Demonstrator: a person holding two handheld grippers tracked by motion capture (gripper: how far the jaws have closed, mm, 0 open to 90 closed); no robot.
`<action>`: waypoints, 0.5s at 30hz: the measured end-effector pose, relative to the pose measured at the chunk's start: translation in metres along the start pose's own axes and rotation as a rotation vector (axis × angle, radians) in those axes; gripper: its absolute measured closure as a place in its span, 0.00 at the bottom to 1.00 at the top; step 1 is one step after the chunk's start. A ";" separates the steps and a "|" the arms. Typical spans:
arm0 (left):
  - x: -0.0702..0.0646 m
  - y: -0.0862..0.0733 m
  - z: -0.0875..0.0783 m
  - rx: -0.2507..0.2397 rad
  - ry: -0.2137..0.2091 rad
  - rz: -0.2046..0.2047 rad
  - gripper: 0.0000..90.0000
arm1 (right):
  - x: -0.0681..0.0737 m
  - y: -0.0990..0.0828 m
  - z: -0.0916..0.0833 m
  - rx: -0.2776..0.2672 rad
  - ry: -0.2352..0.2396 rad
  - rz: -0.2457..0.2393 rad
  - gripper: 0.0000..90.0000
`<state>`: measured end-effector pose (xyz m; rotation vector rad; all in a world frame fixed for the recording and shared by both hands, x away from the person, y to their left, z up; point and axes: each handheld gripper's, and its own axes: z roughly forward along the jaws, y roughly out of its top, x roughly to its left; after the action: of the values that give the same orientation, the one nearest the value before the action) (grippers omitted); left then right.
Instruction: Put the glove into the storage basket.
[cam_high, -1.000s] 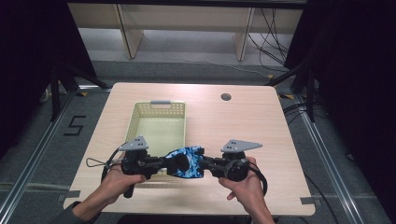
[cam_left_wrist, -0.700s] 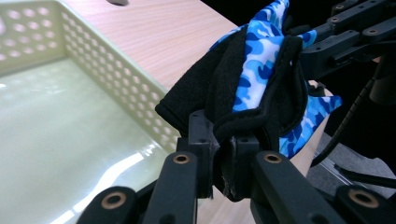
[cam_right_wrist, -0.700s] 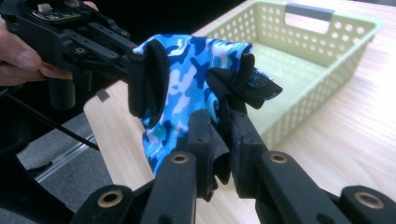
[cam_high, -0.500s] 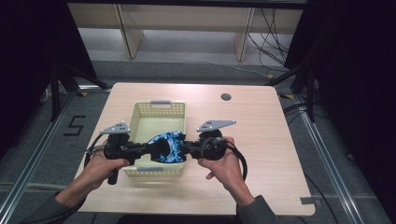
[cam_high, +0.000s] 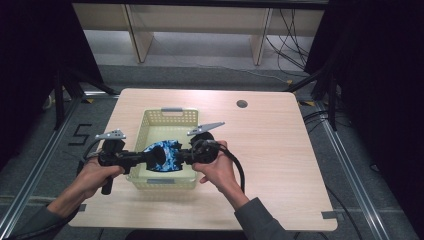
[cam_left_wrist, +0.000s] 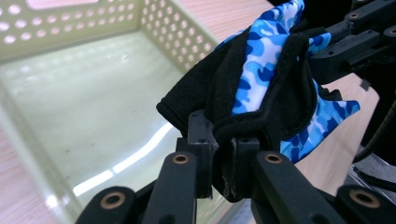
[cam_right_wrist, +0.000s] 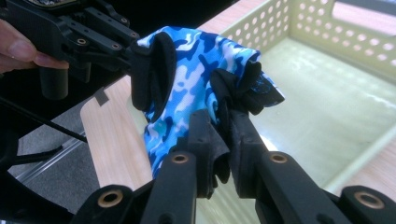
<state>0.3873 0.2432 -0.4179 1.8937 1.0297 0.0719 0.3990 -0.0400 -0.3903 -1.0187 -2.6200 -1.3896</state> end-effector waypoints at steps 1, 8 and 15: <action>0.003 -0.002 0.000 0.006 0.005 -0.004 0.91 | 0.000 0.000 0.004 0.005 0.004 0.002 0.90; 0.020 -0.013 0.004 0.045 0.037 -0.032 0.91 | 0.000 0.002 0.032 0.069 0.007 0.012 0.90; 0.033 -0.022 0.007 0.087 0.055 -0.038 0.90 | -0.005 -0.001 0.059 0.144 0.014 0.019 0.90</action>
<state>0.3979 0.2650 -0.4498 1.9590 1.1218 0.0585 0.4193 0.0005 -0.4277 -1.0096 -2.6476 -1.1789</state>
